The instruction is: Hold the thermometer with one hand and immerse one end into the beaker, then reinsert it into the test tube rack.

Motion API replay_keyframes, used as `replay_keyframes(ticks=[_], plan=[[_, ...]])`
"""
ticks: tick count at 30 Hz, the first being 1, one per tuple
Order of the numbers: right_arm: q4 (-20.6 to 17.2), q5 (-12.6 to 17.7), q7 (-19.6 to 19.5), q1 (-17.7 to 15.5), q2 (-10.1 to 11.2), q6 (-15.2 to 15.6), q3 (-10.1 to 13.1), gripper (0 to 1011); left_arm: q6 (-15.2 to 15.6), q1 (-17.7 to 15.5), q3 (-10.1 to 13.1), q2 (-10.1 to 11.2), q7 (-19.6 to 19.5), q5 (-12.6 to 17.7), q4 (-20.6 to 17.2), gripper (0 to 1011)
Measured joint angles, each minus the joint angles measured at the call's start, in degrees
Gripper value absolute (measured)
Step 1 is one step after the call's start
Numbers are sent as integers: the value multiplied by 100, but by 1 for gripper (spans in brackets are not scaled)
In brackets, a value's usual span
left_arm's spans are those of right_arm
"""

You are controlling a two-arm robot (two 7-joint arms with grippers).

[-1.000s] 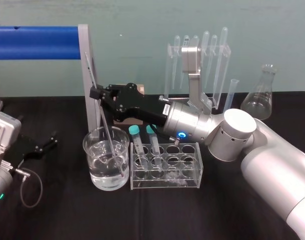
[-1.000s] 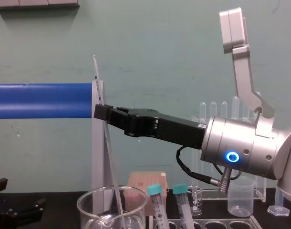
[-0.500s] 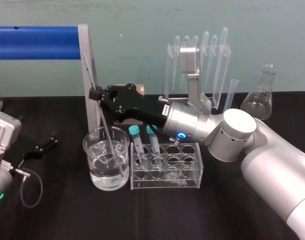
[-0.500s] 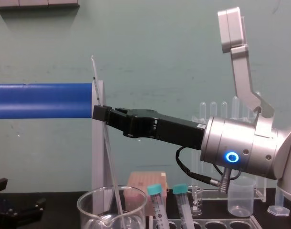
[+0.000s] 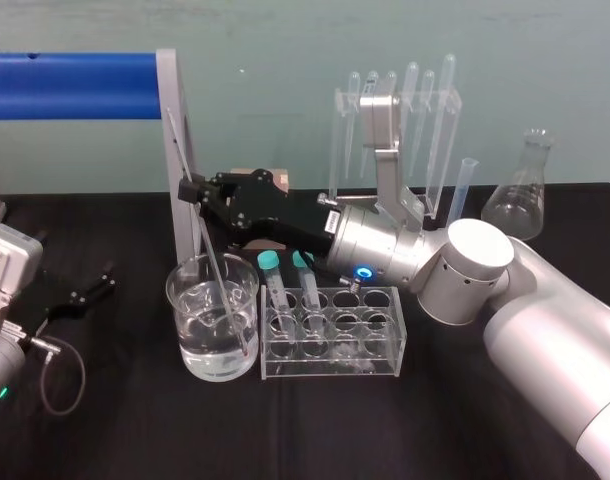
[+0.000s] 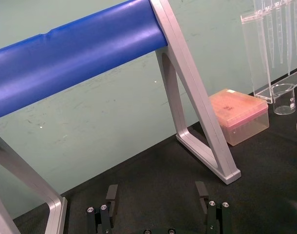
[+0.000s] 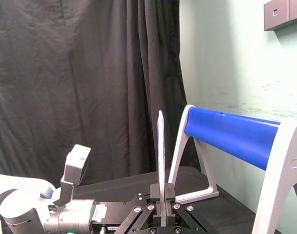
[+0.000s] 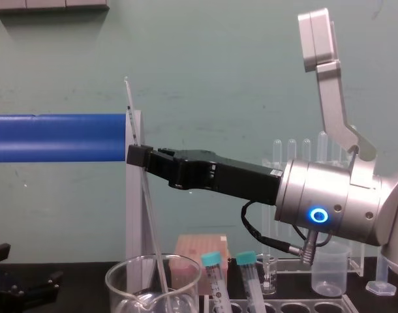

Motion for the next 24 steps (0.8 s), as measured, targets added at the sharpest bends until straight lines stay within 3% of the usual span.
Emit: replay_keyframes(ticks=[24], plan=[[-95, -72, -129, -58, 12, 21, -12, 55, 0, 0, 0, 0, 0, 0, 0, 1008]])
